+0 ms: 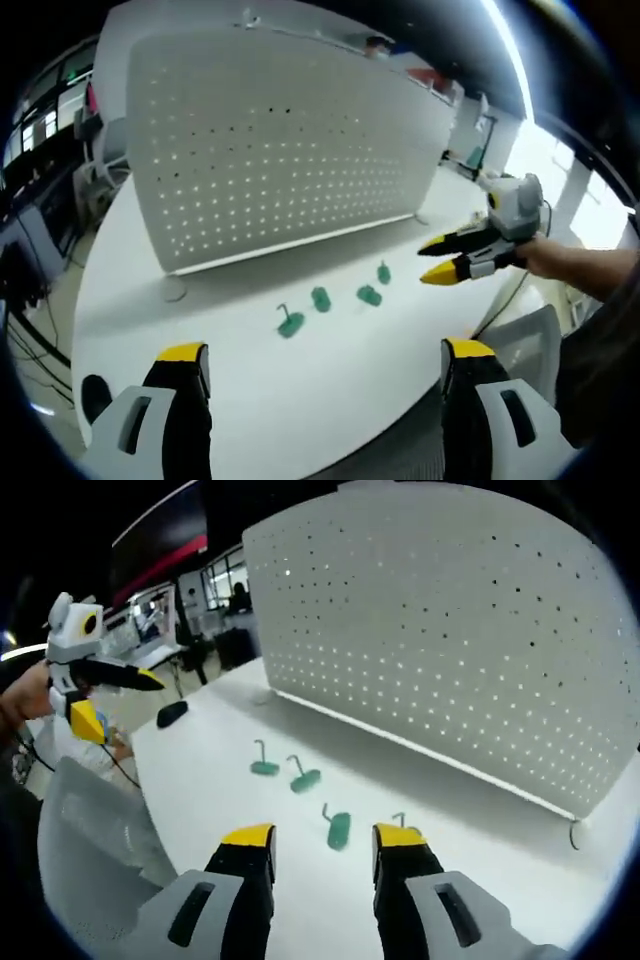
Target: Insert the hook assembly into the mounting plate slot until the hook locks in place.
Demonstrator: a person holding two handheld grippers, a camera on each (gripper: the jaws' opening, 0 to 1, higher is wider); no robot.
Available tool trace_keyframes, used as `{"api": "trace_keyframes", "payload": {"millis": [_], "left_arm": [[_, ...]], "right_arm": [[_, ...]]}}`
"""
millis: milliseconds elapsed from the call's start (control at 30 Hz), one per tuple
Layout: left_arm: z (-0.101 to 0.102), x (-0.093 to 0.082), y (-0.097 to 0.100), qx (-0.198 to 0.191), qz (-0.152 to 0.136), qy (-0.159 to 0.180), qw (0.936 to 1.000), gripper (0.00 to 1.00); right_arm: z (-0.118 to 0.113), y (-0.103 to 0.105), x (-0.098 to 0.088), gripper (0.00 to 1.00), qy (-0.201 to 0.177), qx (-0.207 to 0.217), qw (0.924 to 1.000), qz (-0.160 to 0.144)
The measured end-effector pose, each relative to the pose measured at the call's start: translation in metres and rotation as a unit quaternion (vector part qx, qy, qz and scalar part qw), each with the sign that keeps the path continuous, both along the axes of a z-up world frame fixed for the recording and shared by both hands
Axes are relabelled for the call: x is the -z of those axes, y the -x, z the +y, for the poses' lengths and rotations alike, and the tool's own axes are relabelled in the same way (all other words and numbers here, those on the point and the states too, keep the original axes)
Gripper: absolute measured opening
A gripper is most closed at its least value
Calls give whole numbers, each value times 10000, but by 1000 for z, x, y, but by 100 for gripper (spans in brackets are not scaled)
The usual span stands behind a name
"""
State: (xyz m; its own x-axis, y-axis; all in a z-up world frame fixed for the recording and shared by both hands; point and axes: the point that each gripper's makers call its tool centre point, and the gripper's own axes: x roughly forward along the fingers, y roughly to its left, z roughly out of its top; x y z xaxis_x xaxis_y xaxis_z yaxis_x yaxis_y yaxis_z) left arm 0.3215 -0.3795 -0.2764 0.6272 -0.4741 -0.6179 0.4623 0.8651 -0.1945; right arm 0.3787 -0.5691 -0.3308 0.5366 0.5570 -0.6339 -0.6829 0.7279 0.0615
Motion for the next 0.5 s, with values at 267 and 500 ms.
{"api": "trace_keyframes", "payload": {"millis": [267,500], "left_arm": [[5,1,2,-55,2,-8,10000,98],[12,5,4,-121,34,-71,9999,98]], "right_arm": [[16,-13,25,26,424,-330,9986,-10],[26,-26,48,20,746,-450,9962,60]]}}
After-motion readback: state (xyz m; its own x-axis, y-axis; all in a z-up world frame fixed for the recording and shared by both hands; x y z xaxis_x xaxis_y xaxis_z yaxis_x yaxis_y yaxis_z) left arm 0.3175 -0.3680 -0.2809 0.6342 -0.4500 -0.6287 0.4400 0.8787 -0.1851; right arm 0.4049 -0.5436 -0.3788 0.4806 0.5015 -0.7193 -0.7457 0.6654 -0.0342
